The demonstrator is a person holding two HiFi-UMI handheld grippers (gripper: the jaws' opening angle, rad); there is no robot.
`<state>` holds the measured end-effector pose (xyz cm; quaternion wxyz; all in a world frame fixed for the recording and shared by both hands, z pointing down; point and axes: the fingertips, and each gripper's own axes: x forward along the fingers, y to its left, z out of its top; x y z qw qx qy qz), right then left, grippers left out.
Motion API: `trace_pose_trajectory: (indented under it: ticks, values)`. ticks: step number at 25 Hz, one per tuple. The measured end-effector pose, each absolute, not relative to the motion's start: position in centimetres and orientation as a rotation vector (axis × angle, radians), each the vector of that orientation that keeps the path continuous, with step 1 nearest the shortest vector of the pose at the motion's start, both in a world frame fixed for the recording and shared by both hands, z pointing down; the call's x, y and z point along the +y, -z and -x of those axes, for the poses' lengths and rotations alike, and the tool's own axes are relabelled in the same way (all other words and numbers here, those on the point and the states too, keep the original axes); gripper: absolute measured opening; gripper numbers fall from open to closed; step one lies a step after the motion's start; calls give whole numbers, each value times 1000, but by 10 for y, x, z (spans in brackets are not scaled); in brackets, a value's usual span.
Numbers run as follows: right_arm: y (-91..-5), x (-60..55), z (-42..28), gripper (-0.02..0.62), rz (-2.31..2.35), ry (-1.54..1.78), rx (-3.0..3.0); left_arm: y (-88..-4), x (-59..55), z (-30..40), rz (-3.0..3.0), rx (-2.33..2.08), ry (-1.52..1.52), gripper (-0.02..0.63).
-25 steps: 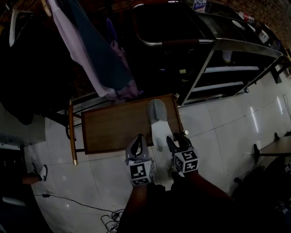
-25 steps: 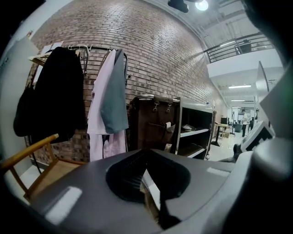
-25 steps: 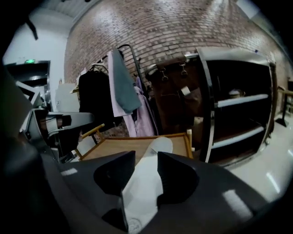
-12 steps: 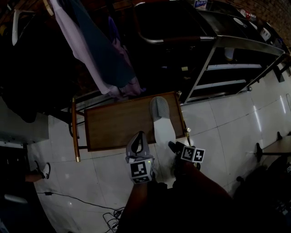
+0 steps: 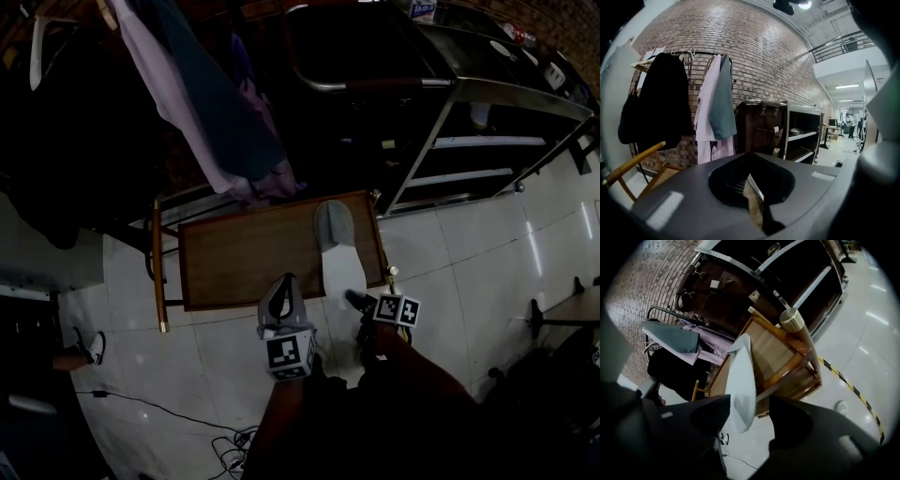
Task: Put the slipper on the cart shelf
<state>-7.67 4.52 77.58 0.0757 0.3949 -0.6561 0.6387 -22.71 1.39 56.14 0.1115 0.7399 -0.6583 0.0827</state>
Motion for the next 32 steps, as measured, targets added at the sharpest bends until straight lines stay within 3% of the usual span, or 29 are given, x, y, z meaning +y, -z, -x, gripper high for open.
trace_pose_trajectory:
  ticks: [3,8,20,32]
  values:
    - [-778,47,82,256,-1161,-1932,-1961,-562,14,230,-2163,-1938,-233,15]
    - [-772,43,85,182,-1188,-1915,-1963,-565,14,233,-2155,-1944,-238,15]
    - [-761,50,83,76,-1208,-1729,-2043,-565,12,226,-2186,-1917,-241,15]
    - [-706,31,78,54,-1289,-1406,-2242,-561,1,210,-2228,-1826,-215,15]
